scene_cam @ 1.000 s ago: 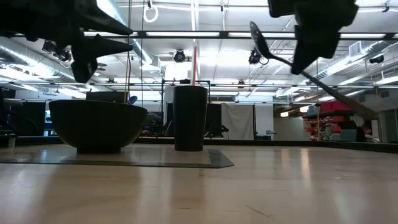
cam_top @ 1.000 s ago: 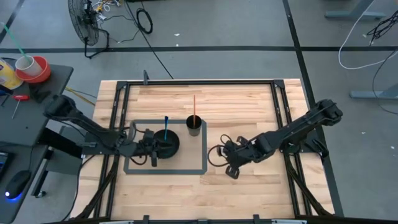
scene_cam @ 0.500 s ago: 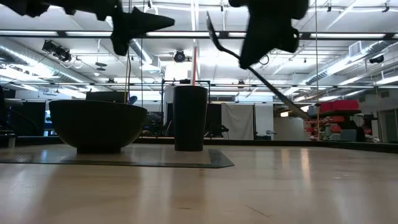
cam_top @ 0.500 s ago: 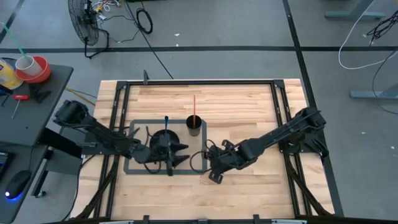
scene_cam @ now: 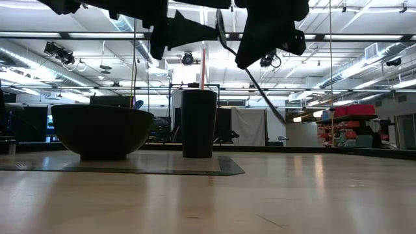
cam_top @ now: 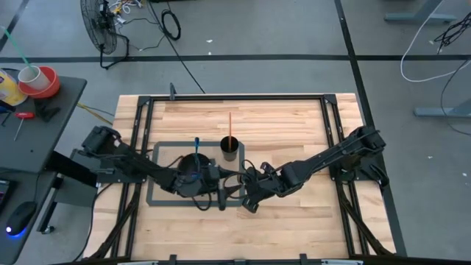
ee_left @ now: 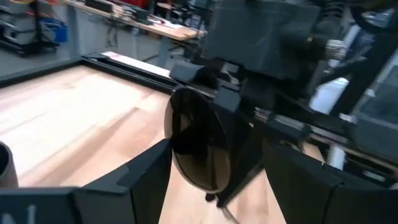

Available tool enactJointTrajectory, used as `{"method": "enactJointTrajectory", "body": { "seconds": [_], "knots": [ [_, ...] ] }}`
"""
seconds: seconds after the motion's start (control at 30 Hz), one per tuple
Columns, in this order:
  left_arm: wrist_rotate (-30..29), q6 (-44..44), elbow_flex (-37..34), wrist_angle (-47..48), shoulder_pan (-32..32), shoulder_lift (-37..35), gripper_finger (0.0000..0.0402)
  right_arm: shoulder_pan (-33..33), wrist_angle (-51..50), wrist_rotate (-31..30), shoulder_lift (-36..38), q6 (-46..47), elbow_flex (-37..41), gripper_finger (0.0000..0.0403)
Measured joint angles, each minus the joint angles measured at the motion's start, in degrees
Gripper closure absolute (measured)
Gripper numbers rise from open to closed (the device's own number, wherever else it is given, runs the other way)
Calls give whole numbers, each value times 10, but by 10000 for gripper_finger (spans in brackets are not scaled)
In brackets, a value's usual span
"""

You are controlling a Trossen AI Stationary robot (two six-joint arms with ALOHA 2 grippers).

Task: Pick & Place Utensil
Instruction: Put the spoon into the black bowl on the table mat

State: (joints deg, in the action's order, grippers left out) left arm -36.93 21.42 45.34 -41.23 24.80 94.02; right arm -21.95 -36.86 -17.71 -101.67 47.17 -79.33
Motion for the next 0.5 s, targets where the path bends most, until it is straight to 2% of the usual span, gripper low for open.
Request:
{"method": "enactJointTrajectory", "body": {
  "seconds": [0.23, 0.37, 0.5],
  "knots": [
    [-106, -2, 26, 2, 1, 29, 145, 0, 5, -45, 0, 8, 0, 387],
    [-123, -2, 29, 4, -2, 32, 156, 0, 10, -57, 0, 6, 0, 387],
    [-131, 4, 29, -1, -3, 32, 188, -1, 14, -59, 1, 0, 0, 387]
  ]
}}
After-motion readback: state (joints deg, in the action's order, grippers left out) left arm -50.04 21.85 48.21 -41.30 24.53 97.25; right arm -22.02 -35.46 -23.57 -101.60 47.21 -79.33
